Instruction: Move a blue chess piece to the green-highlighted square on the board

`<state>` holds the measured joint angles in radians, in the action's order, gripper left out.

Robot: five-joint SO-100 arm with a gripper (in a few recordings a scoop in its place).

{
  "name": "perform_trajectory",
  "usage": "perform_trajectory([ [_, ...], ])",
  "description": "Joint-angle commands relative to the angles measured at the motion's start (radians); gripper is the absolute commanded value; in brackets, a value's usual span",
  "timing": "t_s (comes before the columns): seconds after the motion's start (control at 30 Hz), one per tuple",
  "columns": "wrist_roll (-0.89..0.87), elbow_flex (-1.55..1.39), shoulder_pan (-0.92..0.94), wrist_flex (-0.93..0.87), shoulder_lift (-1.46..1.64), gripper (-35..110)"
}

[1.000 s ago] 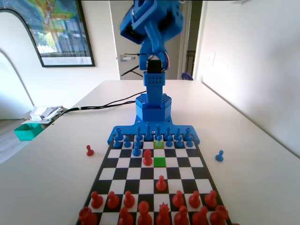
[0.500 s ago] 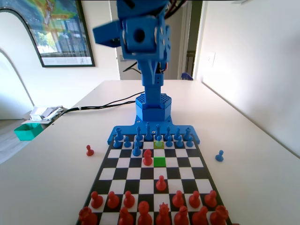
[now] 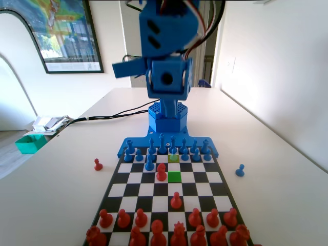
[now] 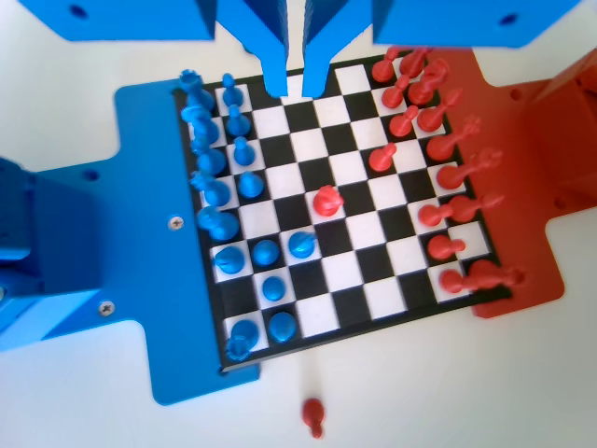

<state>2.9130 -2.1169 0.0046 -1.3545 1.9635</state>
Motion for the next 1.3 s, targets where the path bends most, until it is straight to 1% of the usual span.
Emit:
perform_trajectory([
  [0.0, 0.075, -0.067, -0.02, 0.051, 0.029, 7],
  [0.3, 0.066, -0.216, -0.012, 0.233, -0.018, 7],
  [0.63, 0.064, -0.314, -0.017, 0.347, -0.051, 7],
  [0.77, 0.066, -0.362, -0.018, 0.419, -0.066, 8],
  [1.27, 0.048, -0.408, -0.055, 0.532, -0.147, 8],
])
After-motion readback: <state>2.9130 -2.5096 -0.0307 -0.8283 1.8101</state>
